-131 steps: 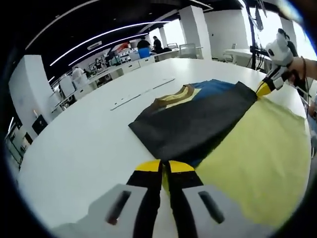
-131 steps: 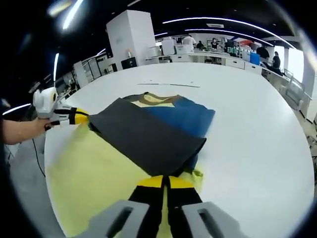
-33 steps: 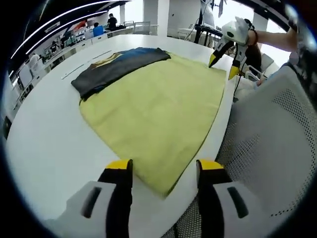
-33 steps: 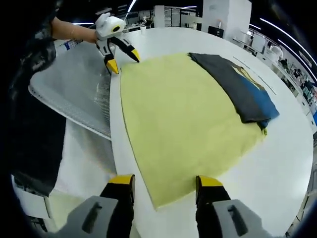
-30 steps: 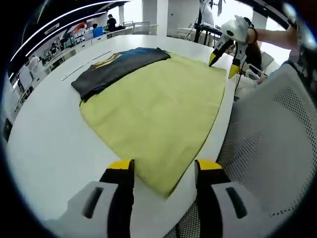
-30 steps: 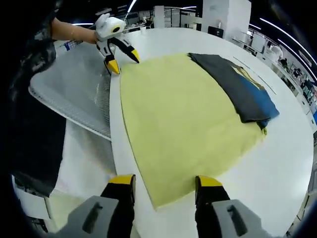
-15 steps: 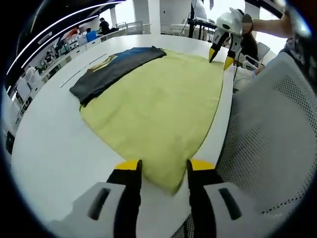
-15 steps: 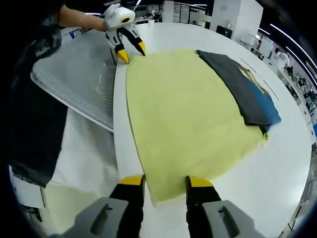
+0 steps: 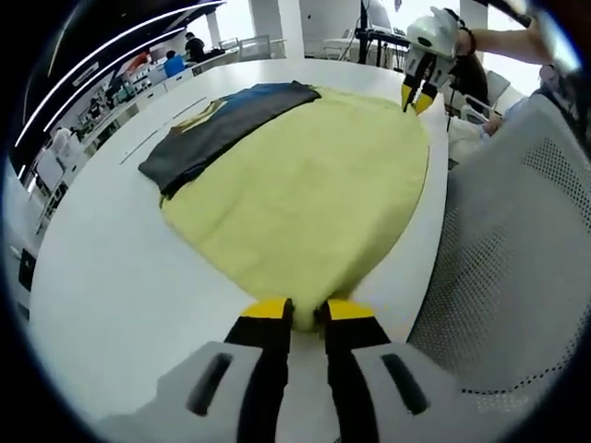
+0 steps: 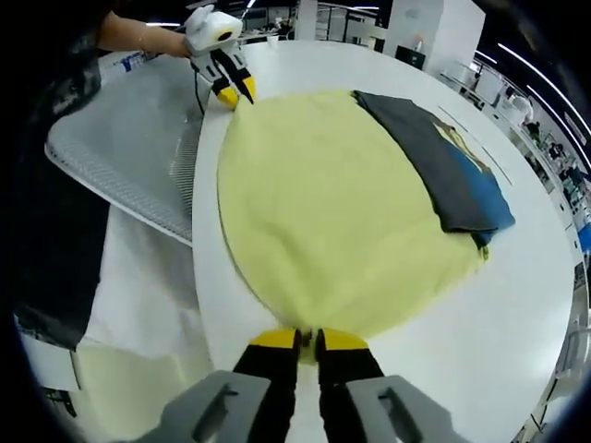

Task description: Fold the garment on the visible template until the final outline fits inside the template.

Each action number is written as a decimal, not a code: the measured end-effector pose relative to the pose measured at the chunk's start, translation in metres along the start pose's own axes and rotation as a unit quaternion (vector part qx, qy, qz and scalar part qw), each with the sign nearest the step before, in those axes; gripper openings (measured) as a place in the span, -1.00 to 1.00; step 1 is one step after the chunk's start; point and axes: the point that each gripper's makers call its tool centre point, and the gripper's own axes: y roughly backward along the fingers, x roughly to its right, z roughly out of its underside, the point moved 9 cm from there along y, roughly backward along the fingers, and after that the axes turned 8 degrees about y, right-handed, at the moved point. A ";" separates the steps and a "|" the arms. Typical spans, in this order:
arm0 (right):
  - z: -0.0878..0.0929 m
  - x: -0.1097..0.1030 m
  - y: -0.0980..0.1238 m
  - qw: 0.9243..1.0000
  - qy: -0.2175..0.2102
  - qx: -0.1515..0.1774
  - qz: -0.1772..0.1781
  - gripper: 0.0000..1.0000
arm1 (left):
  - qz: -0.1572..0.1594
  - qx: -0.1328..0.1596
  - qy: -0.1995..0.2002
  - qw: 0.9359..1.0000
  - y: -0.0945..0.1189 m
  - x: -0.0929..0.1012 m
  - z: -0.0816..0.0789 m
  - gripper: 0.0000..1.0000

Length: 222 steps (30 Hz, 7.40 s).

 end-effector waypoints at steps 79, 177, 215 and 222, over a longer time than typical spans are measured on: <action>-0.039 0.073 0.089 0.991 -0.038 0.061 0.113 -1.00 | -0.079 0.095 0.036 0.992 0.069 -0.041 -0.098 -0.98; -0.031 0.252 -0.036 0.971 -0.152 0.010 0.187 -0.28 | -0.154 0.084 0.080 0.981 -0.089 -0.194 -0.130 -0.12; -0.036 0.254 -0.015 0.923 -0.294 0.109 0.222 -0.01 | -0.216 0.154 0.222 0.938 -0.060 -0.212 -0.135 0.28; -0.044 0.224 -0.003 0.927 -0.295 0.123 0.195 0.05 | -0.172 0.168 0.207 0.948 -0.047 -0.191 -0.128 0.46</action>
